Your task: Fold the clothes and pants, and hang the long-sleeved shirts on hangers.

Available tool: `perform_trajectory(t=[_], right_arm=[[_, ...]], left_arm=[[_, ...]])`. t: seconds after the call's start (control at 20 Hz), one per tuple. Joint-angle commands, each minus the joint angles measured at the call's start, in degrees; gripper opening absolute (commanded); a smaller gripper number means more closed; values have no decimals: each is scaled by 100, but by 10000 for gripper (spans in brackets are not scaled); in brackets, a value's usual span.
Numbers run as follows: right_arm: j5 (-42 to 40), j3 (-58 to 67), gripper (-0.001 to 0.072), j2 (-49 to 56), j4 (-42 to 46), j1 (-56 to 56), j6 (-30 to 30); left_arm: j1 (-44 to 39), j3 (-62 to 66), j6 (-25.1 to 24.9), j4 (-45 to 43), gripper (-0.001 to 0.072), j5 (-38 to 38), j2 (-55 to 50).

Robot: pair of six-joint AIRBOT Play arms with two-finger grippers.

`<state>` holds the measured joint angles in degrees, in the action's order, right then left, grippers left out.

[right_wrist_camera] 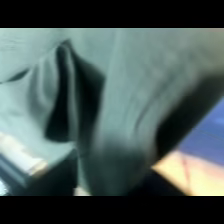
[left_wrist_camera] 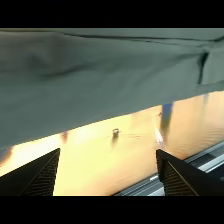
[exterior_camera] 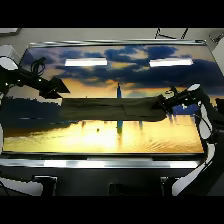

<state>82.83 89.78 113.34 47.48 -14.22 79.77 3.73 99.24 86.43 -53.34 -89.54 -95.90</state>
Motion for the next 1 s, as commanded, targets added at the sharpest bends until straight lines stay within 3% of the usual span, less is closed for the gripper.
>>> perform_trajectory(t=[0.0, 0.15, 0.2, 0.25, 0.3, 0.5, 0.6, 0.8, 0.95], right_arm=[[107, 11, 39, -111, -170, 225, 299], [129, 9, 37, -643, -188, 378, 315], [127, 9, 37, -909, -190, 442, 356], [146, 9, 37, -1198, -186, 522, 396], [186, 9, 37, -1458, -184, 629, 439], [448, 9, 38, -2503, -179, 1045, 791], [507, 9, 38, -2949, -181, 1239, 970], [560, 9, 39, -3628, -149, 1381, 1287], [577, 9, 39, -3735, 146, 1377, 1473]], left_arm=[[-481, 4, -4, 107, 698, 380, -4], [-1130, -245, 28, 105, 694, 1681, -28], [-1394, -424, 125, 105, 587, 2175, -35], [-1700, -645, 245, 107, 240, 2656, -61], [-1991, -857, 306, 109, 26, 3051, -109], [-2903, -1331, 1064, 409, 22, 3563, -756], [-3226, -1329, 1067, 1058, 22, 3705, -1154], [-3985, -1327, 1043, 2719, 21, 4732, -1685], [-4540, -1327, 741, 3788, 21, 5486, -1766]])
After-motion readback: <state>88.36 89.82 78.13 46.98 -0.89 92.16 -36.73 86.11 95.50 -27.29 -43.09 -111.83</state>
